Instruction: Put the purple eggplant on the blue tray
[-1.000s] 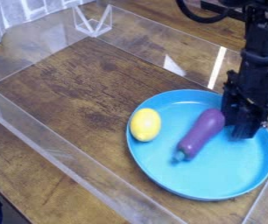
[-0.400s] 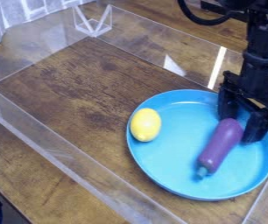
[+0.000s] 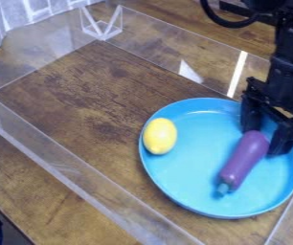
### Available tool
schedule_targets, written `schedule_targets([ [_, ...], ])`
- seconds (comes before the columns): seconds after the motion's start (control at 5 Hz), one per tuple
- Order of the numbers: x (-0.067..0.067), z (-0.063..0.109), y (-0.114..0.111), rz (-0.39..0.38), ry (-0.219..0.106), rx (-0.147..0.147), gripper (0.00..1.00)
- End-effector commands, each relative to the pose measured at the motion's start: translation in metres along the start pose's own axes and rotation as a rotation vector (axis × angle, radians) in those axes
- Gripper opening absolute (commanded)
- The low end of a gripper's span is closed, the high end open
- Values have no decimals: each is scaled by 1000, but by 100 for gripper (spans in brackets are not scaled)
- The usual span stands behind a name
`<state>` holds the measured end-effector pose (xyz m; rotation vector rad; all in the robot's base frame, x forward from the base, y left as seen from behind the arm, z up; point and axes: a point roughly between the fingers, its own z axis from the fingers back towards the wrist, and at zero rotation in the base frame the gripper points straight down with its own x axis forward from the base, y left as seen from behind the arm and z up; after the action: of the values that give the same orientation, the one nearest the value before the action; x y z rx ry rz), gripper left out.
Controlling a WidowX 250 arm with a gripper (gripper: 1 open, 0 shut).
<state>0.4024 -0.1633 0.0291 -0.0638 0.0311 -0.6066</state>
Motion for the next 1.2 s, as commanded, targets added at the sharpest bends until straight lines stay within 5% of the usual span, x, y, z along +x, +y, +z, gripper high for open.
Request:
schedule_targets([
  [0.0, 12, 18, -21, -72, -42, 17, 100],
  [0.2, 9, 15, -17, -106, -44, 26, 100],
  [0.4, 6, 10, -13, -139, -43, 32, 0],
  [0.8, 9, 10, -8, -149, -49, 47, 0],
  [1.0, 4, 15, -10, -228, -36, 45, 100],
])
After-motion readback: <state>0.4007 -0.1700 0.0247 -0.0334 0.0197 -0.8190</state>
